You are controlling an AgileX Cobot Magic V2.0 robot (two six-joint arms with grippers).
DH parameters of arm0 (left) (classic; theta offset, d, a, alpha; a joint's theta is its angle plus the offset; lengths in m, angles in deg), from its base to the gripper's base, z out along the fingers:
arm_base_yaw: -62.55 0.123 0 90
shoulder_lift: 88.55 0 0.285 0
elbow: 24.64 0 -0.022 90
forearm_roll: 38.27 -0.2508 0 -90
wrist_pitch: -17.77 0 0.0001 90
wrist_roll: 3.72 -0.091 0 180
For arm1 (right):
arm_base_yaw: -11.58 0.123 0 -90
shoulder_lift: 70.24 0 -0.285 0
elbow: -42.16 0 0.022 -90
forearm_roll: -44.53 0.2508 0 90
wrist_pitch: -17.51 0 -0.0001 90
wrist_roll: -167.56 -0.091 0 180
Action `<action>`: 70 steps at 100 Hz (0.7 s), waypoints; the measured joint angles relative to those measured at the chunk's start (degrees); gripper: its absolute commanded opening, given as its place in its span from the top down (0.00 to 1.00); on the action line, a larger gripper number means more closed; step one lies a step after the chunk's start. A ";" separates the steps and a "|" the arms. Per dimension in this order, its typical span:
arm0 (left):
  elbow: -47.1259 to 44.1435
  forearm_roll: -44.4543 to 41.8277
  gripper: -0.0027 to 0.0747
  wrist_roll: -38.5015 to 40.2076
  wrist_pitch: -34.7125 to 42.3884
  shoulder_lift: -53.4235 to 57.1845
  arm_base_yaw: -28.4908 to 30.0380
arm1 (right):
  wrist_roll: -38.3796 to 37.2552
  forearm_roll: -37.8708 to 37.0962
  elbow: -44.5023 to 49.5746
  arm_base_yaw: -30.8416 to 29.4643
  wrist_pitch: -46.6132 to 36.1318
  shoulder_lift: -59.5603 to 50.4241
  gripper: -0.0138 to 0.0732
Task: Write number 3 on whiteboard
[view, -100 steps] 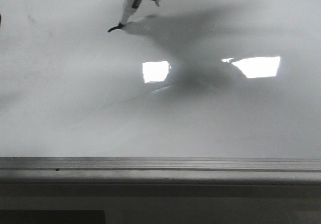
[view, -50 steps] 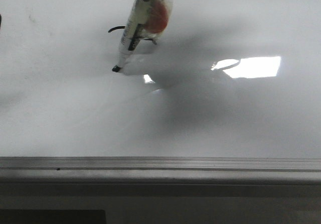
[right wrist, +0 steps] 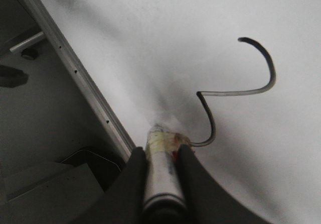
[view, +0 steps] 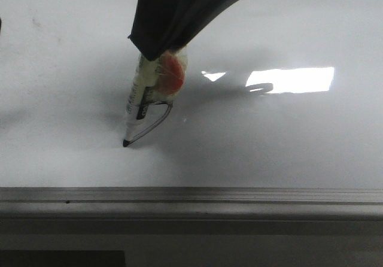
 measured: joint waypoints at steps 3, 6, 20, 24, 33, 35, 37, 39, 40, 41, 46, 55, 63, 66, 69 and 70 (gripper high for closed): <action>0.00 0.00 0.47 0.00 0.00 0.00 0.00 | -0.11 -0.42 -0.06 0.24 -0.29 -0.53 0.92; 0.00 0.00 0.47 0.00 0.00 0.00 0.00 | -0.11 -0.93 -0.06 0.44 -0.90 -1.01 0.92; 0.00 0.00 0.47 0.00 0.00 0.00 0.00 | -0.11 -1.46 -1.03 2.33 -2.56 -2.97 0.92; 0.00 0.00 0.47 0.00 0.00 0.00 0.00 | -0.11 -1.46 -1.33 2.95 -2.56 -3.12 0.92; 0.00 0.00 0.47 0.00 0.24 0.00 -0.12 | -0.11 -1.46 -1.67 4.63 -3.41 -3.12 0.92; 0.00 0.00 0.47 0.00 0.34 0.00 -0.14 | -0.11 -1.46 -1.67 4.91 -3.60 -3.12 0.92; 0.00 0.00 0.47 0.00 0.34 0.00 -0.38 | -0.11 -1.46 -1.77 5.13 -3.87 -3.12 0.92; 0.00 0.00 0.47 0.00 0.47 -0.13 -0.53 | -0.11 -1.46 -1.75 5.42 -4.17 -3.12 0.92; 0.00 0.00 0.47 0.00 0.47 -0.13 -0.79 | -0.11 -1.46 -1.75 5.40 -4.31 -3.12 0.92; 0.00 0.00 0.47 0.00 0.61 -0.29 -0.89 | -0.11 -1.46 -1.87 5.63 -4.35 -3.12 0.92; 0.00 0.00 0.47 0.00 0.90 -0.99 -1.76 | -0.11 -1.46 -1.90 5.99 -4.82 -2.99 0.92; 0.00 -0.13 0.47 0.00 1.92 -3.55 -3.21 | -0.11 -1.46 -2.18 6.83 -4.95 -2.32 0.92; 0.00 -0.67 0.47 0.00 3.52 -6.57 -3.66 | -0.11 -1.46 -2.32 7.32 -4.80 -1.69 0.92; 0.00 -0.84 0.47 0.00 3.76 -7.53 -3.66 | -0.11 -1.46 -2.32 7.44 -4.67 -1.54 0.92; 0.00 -0.92 0.47 0.00 3.89 -8.39 -3.66 | -0.11 -1.46 -2.32 7.53 -4.67 -1.43 0.92; 0.00 -0.92 0.47 0.00 3.99 -8.78 -3.66 | -0.11 -1.46 -2.32 7.53 -4.67 -1.43 0.92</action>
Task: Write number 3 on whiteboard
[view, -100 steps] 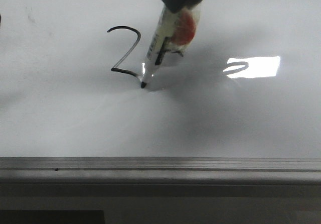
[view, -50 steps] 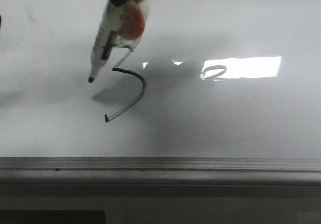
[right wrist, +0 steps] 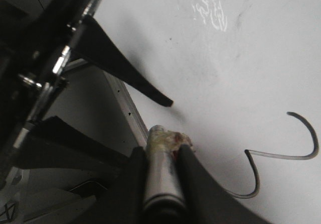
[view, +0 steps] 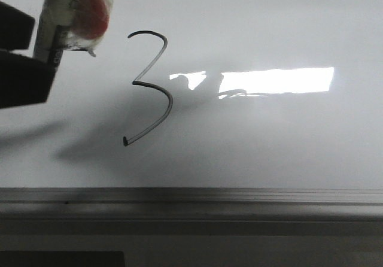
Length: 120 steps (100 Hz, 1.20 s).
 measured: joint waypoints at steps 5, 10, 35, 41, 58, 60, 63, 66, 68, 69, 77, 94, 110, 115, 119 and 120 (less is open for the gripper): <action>0.00 0.00 0.47 0.00 0.00 -1.27 0.00 | 0.00 0.00 -0.04 0.12 0.24 0.00 0.92; 0.08 0.00 0.48 0.00 0.27 -2.20 0.00 | 0.00 0.00 -0.14 0.25 0.51 0.00 0.92; 0.08 0.00 0.95 0.00 4.60 -3.40 0.00 | 0.00 0.10 -0.52 0.49 1.96 0.04 0.92; 0.08 -0.15 0.99 -0.14 4.60 -3.40 -0.09 | 0.00 0.21 -0.62 0.49 1.96 0.04 0.92; 0.08 -0.25 0.99 -0.26 4.71 -3.54 -0.21 | 0.00 0.43 -0.62 0.49 1.96 0.04 0.89; 0.08 -0.25 0.99 -0.26 4.71 -3.54 -0.21 | 0.00 0.43 -0.62 0.49 1.96 0.04 0.87; 0.08 -0.25 0.99 -0.26 4.71 -3.56 -0.21 | 0.00 0.43 -0.62 0.49 1.96 0.04 0.79; 0.08 -0.25 0.99 -0.26 4.71 -3.56 -0.21 | 0.00 0.43 -0.62 0.49 1.96 0.04 0.71; 0.08 -0.11 0.99 -0.26 4.71 -3.56 -0.21 | 0.00 0.43 -0.62 0.49 1.84 0.04 0.64; 0.08 0.08 0.99 -0.26 4.71 -3.56 -0.21 | 0.00 0.43 -0.62 0.49 1.84 0.14 0.61; 0.12 3.62 0.99 -0.15 4.71 -3.56 -0.21 | -0.08 -0.34 -0.62 0.49 0.95 0.13 0.30; 0.12 18.57 0.99 0.08 2.39 -3.66 -0.21 | -0.08 -3.83 -0.62 -0.97 -0.83 -1.64 0.13; 0.12 38.50 0.99 0.11 0.23 -3.66 2.09 | -0.22 -4.70 -0.73 -4.25 -1.24 -5.79 0.13; 0.12 43.19 0.99 0.21 -0.86 -3.77 3.74 | -0.33 -4.94 -0.73 -5.03 -1.24 -6.89 0.14; 0.12 46.24 0.99 0.21 -1.53 -3.86 5.03 | -0.45 -4.94 -0.73 -5.36 -1.24 -7.58 0.13; 0.12 46.67 0.99 0.21 -1.67 -3.86 5.55 | -0.57 -4.94 -0.73 -5.54 -1.24 -7.84 0.13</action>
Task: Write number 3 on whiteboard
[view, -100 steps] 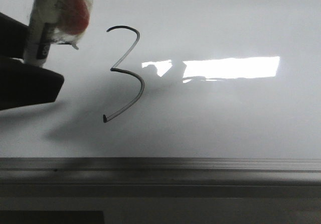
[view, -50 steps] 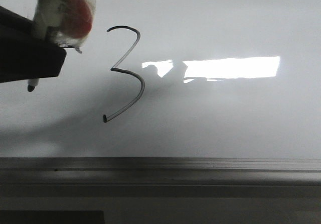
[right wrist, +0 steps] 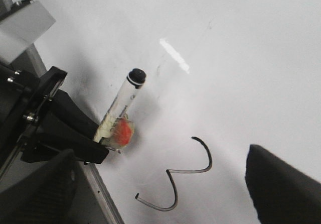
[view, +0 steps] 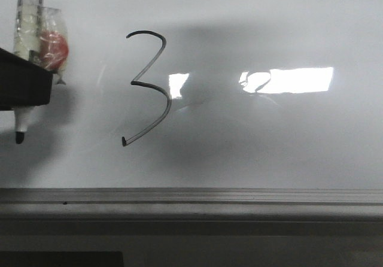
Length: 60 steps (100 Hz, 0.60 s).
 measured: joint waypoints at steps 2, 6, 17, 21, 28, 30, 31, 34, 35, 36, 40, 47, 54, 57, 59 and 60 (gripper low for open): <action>0.00 1.18 0.99 0.00 -0.50 -0.13 0.76 | 0.00 0.00 0.00 0.02 0.00 -0.31 0.13; 0.09 3.12 0.99 0.02 -1.83 -0.49 2.00 | 0.00 0.00 -0.10 -0.06 0.00 -0.67 0.13; 0.33 5.50 0.99 0.12 -5.44 -1.77 4.91 | 0.00 0.00 -0.22 -0.06 -0.09 -1.38 0.13; 0.49 5.77 0.99 0.12 -6.45 -2.28 5.48 | -0.09 0.00 -0.22 -0.06 -0.09 -1.43 0.13; 0.81 6.09 0.99 0.12 -7.03 -2.79 6.18 | -0.09 0.00 -0.22 -0.06 -0.09 -1.43 0.14; 0.94 6.22 0.99 0.12 -7.03 -2.79 6.17 | -0.09 0.00 -0.22 -0.06 -0.09 -1.43 0.13; 0.94 6.22 0.99 0.12 -7.03 -2.90 6.17 | -0.09 0.00 -0.22 -0.06 -0.09 -1.43 0.14; 0.97 6.22 0.99 0.12 -7.03 -2.90 6.28 | -0.09 0.00 -0.22 -0.06 -0.09 -1.43 0.13; 0.97 6.22 0.99 0.12 -7.03 -2.90 6.39 | -0.09 0.00 -0.22 -0.06 -0.09 -1.43 0.13; 0.97 6.22 0.99 0.12 -7.03 -2.90 6.40 | -0.09 0.00 -0.22 -0.06 -0.09 -1.43 0.13; 1.07 6.22 0.97 0.12 -6.89 -2.90 6.40 | -0.12 0.00 -0.22 -0.06 -0.09 -1.43 0.13; 1.07 6.22 0.89 0.12 -6.55 -2.90 6.40 | -0.12 0.00 -0.22 -0.06 -0.09 -1.43 0.13; 1.07 6.22 0.73 0.12 -5.90 -2.90 6.40 | -0.22 0.00 -0.22 -0.06 -0.09 -1.43 0.13; 1.07 6.31 0.67 0.12 -5.59 -2.90 6.40 | -0.22 0.00 -0.22 -0.06 -0.09 -1.43 0.13; 1.07 6.31 0.62 0.12 -5.43 -2.90 6.40 | -0.22 0.00 -0.22 -0.06 0.01 -1.43 0.13; 1.07 6.31 0.61 0.12 -5.33 -2.90 6.40 | -0.22 0.00 -0.22 -0.06 0.01 -1.43 0.13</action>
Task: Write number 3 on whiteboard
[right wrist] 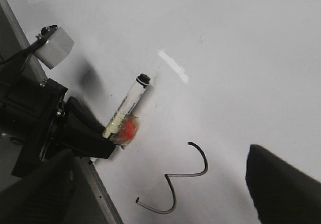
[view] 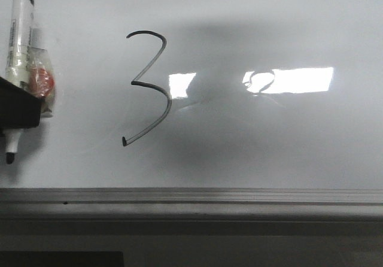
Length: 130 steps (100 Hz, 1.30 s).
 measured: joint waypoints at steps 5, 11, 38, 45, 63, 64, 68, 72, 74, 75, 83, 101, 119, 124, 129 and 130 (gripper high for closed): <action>0.00 0.00 0.53 0.00 0.64 0.00 0.00 | 0.00 0.00 0.00 0.00 0.00 0.00 0.13; 0.00 0.10 0.50 0.00 0.81 0.00 0.00 | 0.00 0.00 0.00 0.00 0.00 0.00 0.13; 0.02 -0.92 0.50 0.00 0.91 2.71 0.00 | -0.24 0.00 0.00 0.00 1.64 -0.09 0.22; 0.02 -1.79 0.51 0.00 0.79 5.42 0.00 | -0.24 0.00 0.00 0.00 3.43 -0.68 0.38; 0.02 -6.93 0.86 -0.19 0.72 16.00 0.00 | -0.24 -0.12 1.89 0.00 4.51 -5.02 0.92; 0.02 -7.32 0.91 -0.19 0.72 16.47 0.00 | -0.24 -0.12 2.26 0.00 4.51 -5.29 0.91; 0.02 -9.98 0.99 -0.19 0.72 19.18 0.00 | -0.24 -0.12 3.62 0.00 4.28 -6.96 0.92; 0.02 -12.80 0.99 -0.19 0.72 21.68 0.00 | -0.24 -0.12 5.09 0.00 3.76 -8.79 0.92; 0.02 -14.09 0.99 -0.19 0.72 22.84 0.00 | -0.24 -0.12 6.11 0.00 3.35 -9.41 0.92; 0.02 -14.50 0.99 -0.19 0.66 23.21 0.00 | -0.24 -0.12 6.87 0.00 3.04 -10.07 0.92; -0.08 -18.07 0.99 -0.19 0.56 27.00 0.00 | -0.24 -0.25 11.94 0.00 0.06 -14.13 0.92; -1.09 -22.32 0.99 -0.19 0.45 34.80 0.00 | -0.24 -0.48 28.12 0.00 -12.49 -26.91 0.92; -2.98 -27.45 0.99 -0.19 -1.25 40.05 0.00 | -0.24 -0.55 41.20 0.00 -18.93 -39.76 0.92; -3.08 -27.57 0.99 -0.19 -1.54 40.52 0.00 | -0.24 -0.44 43.88 0.00 -18.93 -42.30 0.92; -3.11 -27.70 0.99 -0.19 -1.54 40.63 0.00 | -0.24 0.21 45.72 0.00 -18.93 -44.49 0.92; -3.22 -27.80 0.99 -0.19 -1.54 40.63 0.00 | -0.24 0.38 45.92 0.00 -18.93 -44.77 0.92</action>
